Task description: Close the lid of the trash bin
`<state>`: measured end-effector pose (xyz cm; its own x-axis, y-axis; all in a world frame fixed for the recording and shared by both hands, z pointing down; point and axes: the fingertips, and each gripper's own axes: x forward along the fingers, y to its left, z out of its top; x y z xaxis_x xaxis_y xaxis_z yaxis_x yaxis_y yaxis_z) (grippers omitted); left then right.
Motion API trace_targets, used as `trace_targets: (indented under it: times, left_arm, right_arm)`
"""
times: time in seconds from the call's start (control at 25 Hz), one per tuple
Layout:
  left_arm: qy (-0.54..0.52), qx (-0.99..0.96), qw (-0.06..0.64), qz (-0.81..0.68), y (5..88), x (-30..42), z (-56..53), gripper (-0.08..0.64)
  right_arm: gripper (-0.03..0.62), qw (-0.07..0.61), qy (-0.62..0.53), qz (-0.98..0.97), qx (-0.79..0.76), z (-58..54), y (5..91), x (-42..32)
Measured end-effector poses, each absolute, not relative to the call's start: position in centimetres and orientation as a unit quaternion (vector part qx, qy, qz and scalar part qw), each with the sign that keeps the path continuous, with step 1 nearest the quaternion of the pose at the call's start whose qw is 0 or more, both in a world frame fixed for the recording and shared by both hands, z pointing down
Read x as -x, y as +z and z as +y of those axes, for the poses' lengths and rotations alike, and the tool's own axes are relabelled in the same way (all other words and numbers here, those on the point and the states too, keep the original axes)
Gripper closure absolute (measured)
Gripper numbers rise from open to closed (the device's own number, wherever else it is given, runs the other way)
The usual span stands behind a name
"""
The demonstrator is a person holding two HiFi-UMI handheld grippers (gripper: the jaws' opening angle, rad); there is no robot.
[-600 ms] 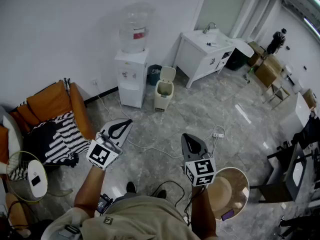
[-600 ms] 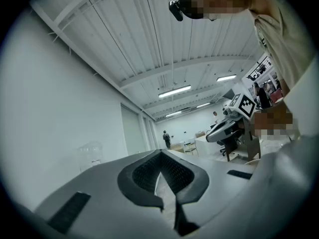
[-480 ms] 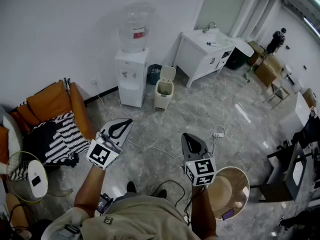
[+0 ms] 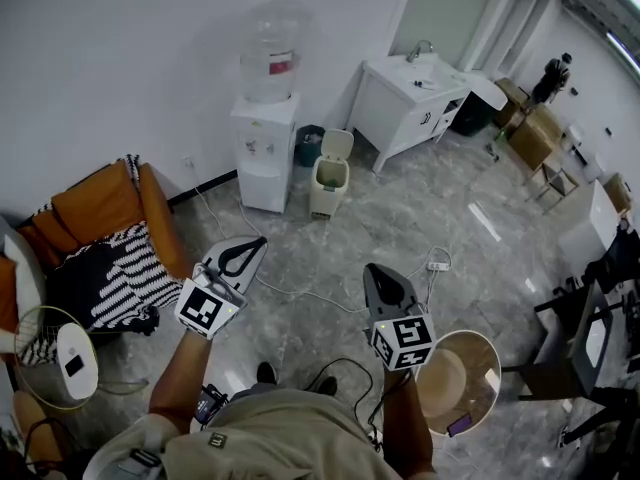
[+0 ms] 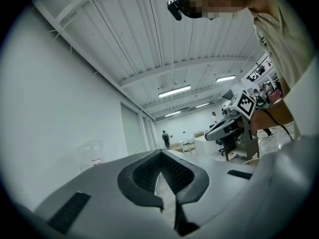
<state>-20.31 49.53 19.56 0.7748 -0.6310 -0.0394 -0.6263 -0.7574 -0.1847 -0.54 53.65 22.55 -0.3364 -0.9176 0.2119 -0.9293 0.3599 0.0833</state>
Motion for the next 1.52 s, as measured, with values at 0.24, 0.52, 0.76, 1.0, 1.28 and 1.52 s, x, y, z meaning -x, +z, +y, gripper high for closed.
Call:
trace_targets:
  times: [0.24,0.52,0.76,1.0,1.28,1.52]
  left_arm:
    - [-0.01,0.941,0.088,0.328,20.4,22.2,48.1,0.546]
    - [-0.011,0.946,0.084,0.312,21.2,23.1,46.9,0.546]
    - [-0.012,0.948,0.08,0.308,21.4,22.9,45.5,0.546]
    - [-0.02,0.945,0.08,0.315,21.6,22.1,43.4,0.546]
    - [-0.034,0.939,0.074,0.335,22.2,20.2,39.7,0.546]
    - [-0.039,0.933,0.064,0.351,22.7,17.7,36.5,0.546]
  right_arm:
    - [0.566,0.114,0.027,-0.81,-0.575,52.4,23.0,2.3]
    - [0.566,0.119,0.028,-0.804,-0.582,51.5,23.3,3.9]
    - [0.566,0.117,0.032,-0.8,-0.588,50.1,23.3,3.3]
    - [0.566,0.113,0.042,-0.803,-0.583,47.5,24.1,2.0]
    - [0.566,0.106,0.051,-0.814,-0.569,42.7,24.6,-0.5]
    - [0.566,0.107,0.065,-0.825,-0.551,38.6,25.8,-3.0]
